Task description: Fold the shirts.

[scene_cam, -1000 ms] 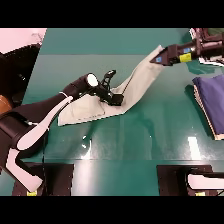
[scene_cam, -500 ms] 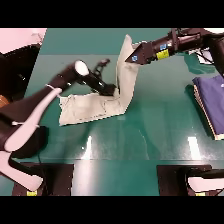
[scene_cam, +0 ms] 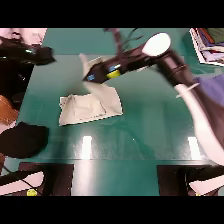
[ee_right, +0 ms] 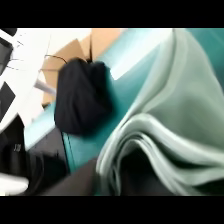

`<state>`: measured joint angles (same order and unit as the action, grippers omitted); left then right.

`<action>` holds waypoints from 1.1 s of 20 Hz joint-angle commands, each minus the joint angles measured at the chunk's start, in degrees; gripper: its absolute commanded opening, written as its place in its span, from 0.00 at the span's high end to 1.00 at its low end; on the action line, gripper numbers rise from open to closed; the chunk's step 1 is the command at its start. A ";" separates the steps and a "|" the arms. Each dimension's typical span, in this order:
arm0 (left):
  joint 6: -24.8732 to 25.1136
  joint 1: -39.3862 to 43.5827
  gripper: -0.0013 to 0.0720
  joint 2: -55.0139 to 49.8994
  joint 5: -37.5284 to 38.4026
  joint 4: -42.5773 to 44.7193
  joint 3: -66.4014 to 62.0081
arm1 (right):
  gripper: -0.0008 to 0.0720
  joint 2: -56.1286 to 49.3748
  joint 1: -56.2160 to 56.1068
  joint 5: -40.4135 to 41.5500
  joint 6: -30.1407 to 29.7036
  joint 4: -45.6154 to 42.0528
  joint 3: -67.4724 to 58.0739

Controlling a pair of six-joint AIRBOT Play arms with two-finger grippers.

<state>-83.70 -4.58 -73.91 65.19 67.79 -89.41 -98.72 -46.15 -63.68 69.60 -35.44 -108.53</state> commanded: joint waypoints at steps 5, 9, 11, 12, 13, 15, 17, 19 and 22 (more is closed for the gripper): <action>1.68 -8.85 0.95 4.68 4.07 0.81 -0.11 | 0.42 -10.93 -7.52 -1.18 -1.60 -5.79 -8.31; 1.68 -8.85 0.94 4.68 5.42 0.81 -0.09 | 0.43 -3.32 1.66 -4.00 2.05 -14.21 6.47; 1.66 -8.85 0.94 4.68 5.90 0.66 -0.09 | 0.43 0.98 8.22 -3.78 2.89 -14.23 16.04; 1.66 -8.85 0.95 4.68 6.01 0.61 -0.04 | 0.43 2.67 11.58 -3.69 4.11 -14.21 20.46; 1.66 -8.85 0.95 4.68 6.03 0.33 -0.04 | 0.41 3.98 15.06 -3.61 5.51 -14.01 24.72; 1.66 -8.85 0.94 4.68 5.86 -1.42 -0.04 | 0.12 4.44 20.39 -3.50 6.91 -12.61 30.38; 1.66 -8.79 0.94 4.66 5.55 -2.73 -0.04 | 0.13 2.54 23.28 -3.34 6.84 -7.41 32.74; 1.68 -8.63 0.94 4.55 5.31 -3.48 -0.04 | 0.13 -0.81 23.28 -3.41 5.64 -2.56 31.85; 1.68 -8.61 0.94 4.55 5.29 -3.80 -0.04 | 0.15 -7.34 19.45 -3.67 5.35 0.13 25.90</action>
<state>-82.02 -13.26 -69.32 70.65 64.95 -89.45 -101.36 -25.45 -66.83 75.29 -39.53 -79.99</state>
